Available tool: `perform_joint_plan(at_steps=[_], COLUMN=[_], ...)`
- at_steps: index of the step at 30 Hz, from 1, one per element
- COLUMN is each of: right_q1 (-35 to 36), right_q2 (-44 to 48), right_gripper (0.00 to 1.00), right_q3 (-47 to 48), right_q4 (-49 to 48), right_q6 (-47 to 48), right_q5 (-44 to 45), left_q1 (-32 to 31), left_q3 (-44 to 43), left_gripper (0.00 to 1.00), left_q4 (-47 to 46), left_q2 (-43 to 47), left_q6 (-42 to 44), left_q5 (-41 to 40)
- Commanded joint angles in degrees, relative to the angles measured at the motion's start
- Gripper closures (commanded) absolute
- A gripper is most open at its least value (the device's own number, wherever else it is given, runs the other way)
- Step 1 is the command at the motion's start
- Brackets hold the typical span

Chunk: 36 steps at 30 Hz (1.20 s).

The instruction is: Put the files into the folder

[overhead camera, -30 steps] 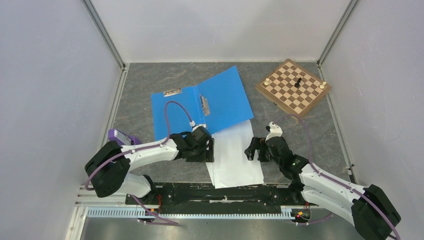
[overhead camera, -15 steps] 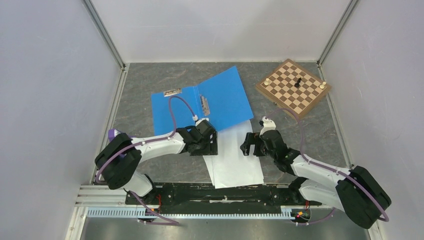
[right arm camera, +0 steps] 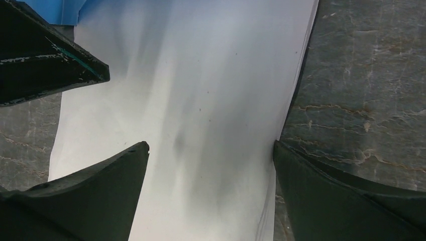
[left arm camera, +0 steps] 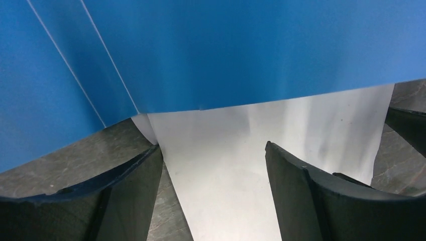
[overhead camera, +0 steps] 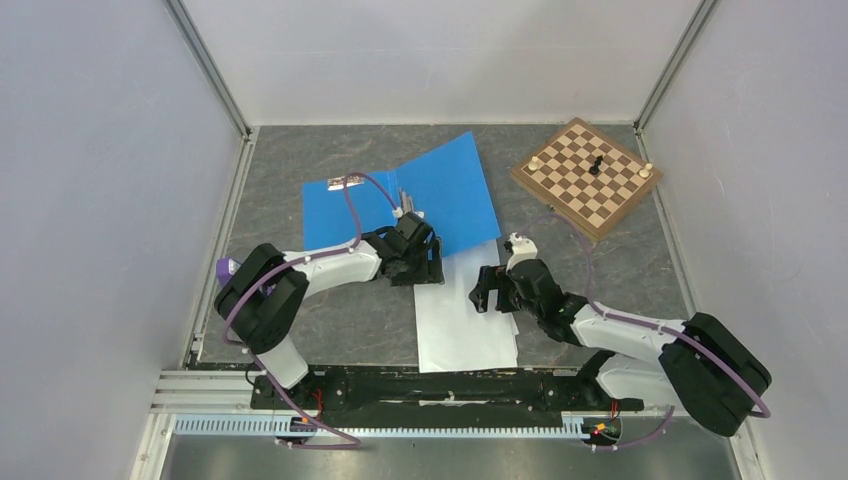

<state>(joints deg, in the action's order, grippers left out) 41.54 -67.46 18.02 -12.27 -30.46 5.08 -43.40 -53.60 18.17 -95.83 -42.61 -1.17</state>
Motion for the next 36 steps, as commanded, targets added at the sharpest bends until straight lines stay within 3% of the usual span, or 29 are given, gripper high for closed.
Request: perform_joint_plan(at_steps=[1, 7, 18, 22, 30, 36], right_q1=[0.82, 0.56, 0.49, -1.59, -8.58, -10.95], right_q2=[1.90, 10.70, 21.77, 21.44, 21.73, 18.09], right_gripper=[0.02, 0.02, 0.02, 0.02, 0.02, 0.02], right_q3=[-1.61, -3.94, -6.43, -3.74, -1.24, -2.80], right_q4=[8.12, 16.75, 24.59, 27.59, 28.82, 25.44], right_q6=[-2.38, -3.94, -8.34, -6.26, -1.16, 1.33], right_q5=[2.17, 6.97, 10.51, 12.80, 7.94, -1.89], left_q1=[-1.71, -5.10, -9.34, -9.12, -8.19, -8.28], left_q3=[3.07, 5.78, 2.17, -0.72, -0.20, 1.16], left_gripper=[0.19, 0.21, 0.21, 0.21, 0.20, 0.20], left_q4=[1.29, -0.11, -0.61, 4.98, 9.74, 6.11], left_q2=[-6.18, -4.74, -6.15, -5.37, -0.36, -1.56], left_q6=[4.27, 2.79, 1.84, 3.72, 5.69, 4.08], left_q5=[5.73, 7.92, 9.78, 4.10, 1.35, 6.72])
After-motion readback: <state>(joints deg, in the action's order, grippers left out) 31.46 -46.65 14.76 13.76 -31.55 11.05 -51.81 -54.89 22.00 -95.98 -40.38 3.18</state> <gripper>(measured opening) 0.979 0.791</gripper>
